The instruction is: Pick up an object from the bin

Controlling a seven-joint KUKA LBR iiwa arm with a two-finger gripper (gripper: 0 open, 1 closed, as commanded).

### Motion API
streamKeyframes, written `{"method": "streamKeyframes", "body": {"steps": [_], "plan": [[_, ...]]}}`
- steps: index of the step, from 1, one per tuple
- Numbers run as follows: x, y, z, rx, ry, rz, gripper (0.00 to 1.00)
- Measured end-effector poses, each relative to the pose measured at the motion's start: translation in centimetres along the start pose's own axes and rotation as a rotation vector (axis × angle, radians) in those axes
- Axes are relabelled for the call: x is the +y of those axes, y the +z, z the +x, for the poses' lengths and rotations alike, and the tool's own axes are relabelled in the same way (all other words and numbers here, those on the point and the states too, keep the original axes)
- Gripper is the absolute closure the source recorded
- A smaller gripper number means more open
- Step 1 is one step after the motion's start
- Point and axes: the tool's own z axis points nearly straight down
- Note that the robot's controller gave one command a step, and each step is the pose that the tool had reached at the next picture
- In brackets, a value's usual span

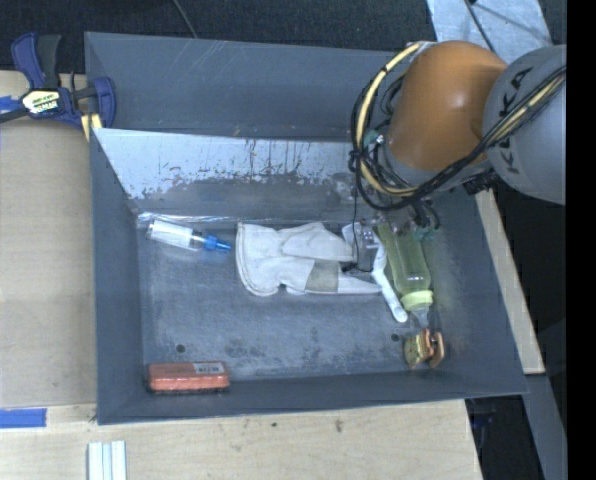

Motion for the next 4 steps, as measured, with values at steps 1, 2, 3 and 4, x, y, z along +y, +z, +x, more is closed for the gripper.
{"method": "streamKeyframes", "body": {"steps": [1,2,3,4], "plan": [[0.9,5.7,0.8,0.007,-0.021,-0.002,0.0],[0.4,9.5,0.8,0.012,-0.209,-0.003,1.0],[0.4,9.5,0.8,0.012,-0.209,-0.004,1.0],[0.7,5.6,1.8,0.012,-0.192,-0.004,1.0]]}}
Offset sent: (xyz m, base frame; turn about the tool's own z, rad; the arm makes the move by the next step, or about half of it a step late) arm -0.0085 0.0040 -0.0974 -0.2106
